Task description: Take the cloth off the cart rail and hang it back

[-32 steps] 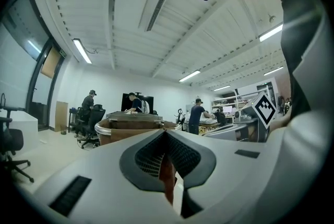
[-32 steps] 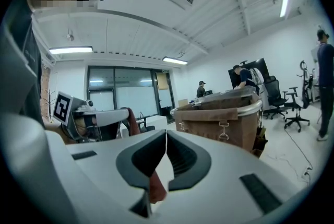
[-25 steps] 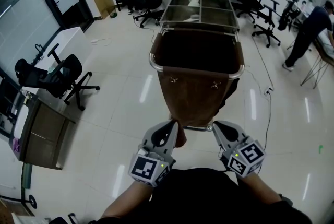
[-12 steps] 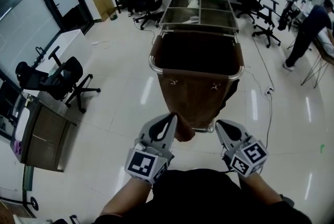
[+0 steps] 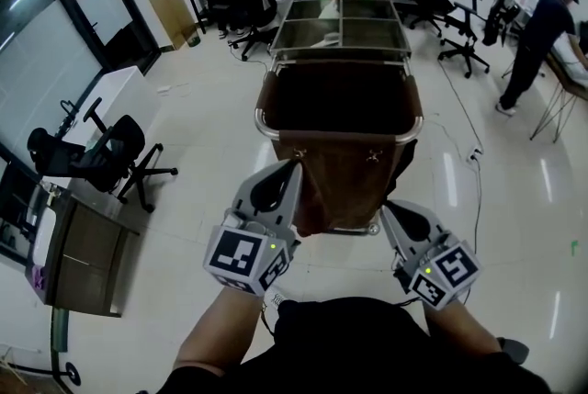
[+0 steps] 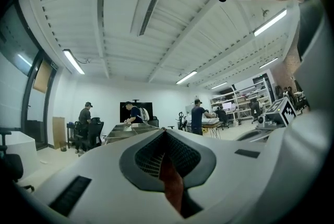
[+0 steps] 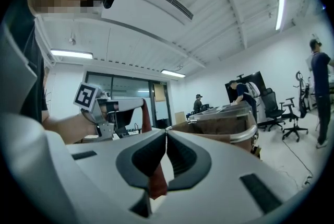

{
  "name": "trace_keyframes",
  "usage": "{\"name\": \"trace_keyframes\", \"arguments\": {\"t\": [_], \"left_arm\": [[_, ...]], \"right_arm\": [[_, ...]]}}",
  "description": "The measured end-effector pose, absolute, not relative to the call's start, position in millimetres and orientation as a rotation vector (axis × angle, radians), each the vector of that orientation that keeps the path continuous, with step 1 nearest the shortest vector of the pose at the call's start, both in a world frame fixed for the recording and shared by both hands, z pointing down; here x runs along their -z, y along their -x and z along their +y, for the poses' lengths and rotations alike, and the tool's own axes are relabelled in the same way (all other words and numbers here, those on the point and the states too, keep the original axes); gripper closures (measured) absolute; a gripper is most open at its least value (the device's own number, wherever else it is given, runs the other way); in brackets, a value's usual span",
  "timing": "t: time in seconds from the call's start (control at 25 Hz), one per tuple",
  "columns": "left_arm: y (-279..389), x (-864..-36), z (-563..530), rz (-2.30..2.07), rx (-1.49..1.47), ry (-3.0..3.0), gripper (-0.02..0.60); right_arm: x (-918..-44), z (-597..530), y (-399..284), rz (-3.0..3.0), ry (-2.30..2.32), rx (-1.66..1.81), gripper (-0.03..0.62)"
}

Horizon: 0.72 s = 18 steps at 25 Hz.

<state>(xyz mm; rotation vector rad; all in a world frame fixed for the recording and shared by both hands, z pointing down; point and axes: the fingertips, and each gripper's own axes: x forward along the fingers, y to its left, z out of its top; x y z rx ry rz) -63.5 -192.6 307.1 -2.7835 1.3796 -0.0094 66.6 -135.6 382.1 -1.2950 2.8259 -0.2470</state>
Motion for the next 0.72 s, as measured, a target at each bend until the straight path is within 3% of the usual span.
{"name": "trace_keyframes", "arguments": {"t": [0.32,0.72], "left_arm": [[51.8,-254.1,-244.3,1.311,-0.044,2.717,0.575],[29.3,-249.9,-314.3,1.322,-0.051,2.760,0.575]], "right_arm": [[-385.2,-137.8,-76.1,2.796,1.350,0.247,0.574],[-386.3,-136.3,-82.2,2.793,1.382,0.248,0.574]]}}
